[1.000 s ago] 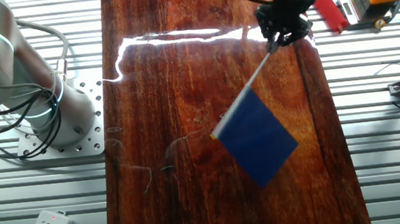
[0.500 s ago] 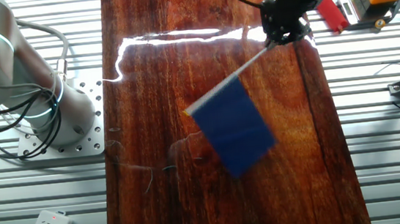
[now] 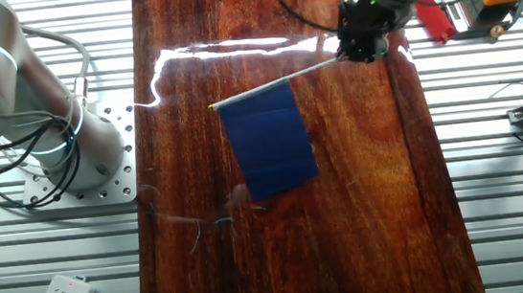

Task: Wave the flag

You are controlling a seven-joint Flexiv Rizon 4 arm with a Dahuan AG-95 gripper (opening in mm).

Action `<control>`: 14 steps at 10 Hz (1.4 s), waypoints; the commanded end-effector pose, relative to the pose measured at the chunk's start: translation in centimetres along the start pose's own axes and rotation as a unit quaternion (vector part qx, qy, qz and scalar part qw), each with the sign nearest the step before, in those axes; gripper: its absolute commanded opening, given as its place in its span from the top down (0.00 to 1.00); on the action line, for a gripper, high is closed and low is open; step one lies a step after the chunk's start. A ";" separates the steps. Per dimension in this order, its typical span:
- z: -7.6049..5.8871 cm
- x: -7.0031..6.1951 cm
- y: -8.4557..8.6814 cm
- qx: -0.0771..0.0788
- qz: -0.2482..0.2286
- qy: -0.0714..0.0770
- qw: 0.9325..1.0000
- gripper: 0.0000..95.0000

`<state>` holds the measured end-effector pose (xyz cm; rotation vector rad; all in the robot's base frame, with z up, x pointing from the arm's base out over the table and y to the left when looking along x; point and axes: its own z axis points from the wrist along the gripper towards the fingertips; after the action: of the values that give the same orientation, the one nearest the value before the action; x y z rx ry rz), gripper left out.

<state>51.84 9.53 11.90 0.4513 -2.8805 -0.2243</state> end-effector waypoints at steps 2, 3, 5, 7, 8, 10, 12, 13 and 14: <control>1.3 0.4 0.1 0.015 -0.028 0.000 1.000 1.00; 1.8 0.6 0.0 0.018 -0.028 -0.001 0.999 1.00; 2.9 0.9 -0.3 0.022 -0.033 -0.006 0.999 1.00; 3.8 1.0 -0.7 0.028 -0.039 -0.009 0.999 1.00; 4.0 0.9 -0.9 0.029 -0.042 -0.009 0.999 1.00; 5.2 0.7 -1.5 0.040 -0.050 -0.010 0.998 1.00; 6.0 0.8 -1.8 0.045 -0.055 -0.012 0.997 1.00; 6.5 0.7 -2.0 0.050 -0.057 -0.012 0.997 1.00; 6.6 0.7 -2.1 0.051 -0.057 -0.012 0.997 1.00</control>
<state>50.08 8.16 5.22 0.6382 -2.9028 -0.0987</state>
